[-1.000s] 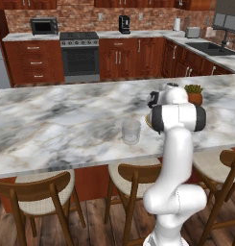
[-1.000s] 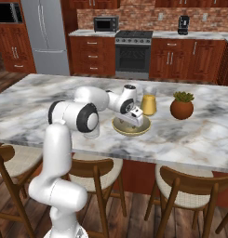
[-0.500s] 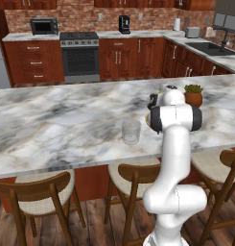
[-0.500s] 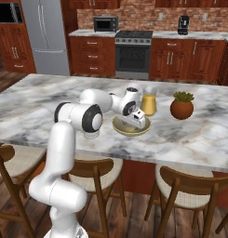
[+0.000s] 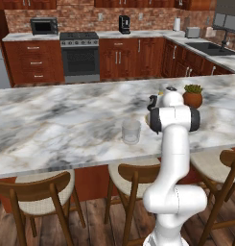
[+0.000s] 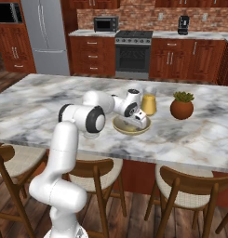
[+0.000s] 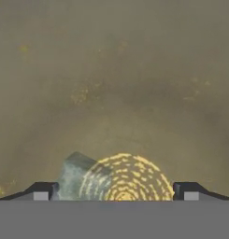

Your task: There are two ice cubes in the ice bowl. Place both ice cubes in the glass cup.

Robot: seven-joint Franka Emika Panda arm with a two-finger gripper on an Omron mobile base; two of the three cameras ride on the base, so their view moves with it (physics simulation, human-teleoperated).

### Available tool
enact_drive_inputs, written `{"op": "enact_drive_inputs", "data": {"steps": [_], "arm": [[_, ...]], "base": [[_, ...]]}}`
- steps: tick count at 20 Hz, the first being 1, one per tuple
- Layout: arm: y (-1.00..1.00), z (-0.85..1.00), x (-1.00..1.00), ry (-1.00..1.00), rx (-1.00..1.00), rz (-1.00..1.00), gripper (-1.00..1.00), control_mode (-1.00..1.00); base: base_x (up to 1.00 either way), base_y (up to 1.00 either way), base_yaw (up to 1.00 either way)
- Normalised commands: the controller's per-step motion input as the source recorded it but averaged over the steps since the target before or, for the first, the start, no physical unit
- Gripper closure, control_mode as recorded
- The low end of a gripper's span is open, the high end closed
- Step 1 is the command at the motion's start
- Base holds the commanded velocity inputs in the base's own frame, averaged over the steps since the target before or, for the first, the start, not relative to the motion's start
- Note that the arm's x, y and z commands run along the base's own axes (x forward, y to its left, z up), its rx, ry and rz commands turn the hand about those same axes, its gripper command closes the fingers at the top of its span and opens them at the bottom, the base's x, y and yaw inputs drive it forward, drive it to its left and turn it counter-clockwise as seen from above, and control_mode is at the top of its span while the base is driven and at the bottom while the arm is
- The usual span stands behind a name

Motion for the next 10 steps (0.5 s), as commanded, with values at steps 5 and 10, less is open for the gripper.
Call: {"op": "enact_drive_inputs", "data": {"steps": [5,10], "arm": [[-0.05,-0.05,0.22,-0.13,0.00,0.00,-1.00,-1.00],[0.00,-0.09,0.11,-0.09,0.00,0.00,-1.00,-1.00]], "base": [[0.00,0.00,0.00],[0.00,0.00,0.00]]}}
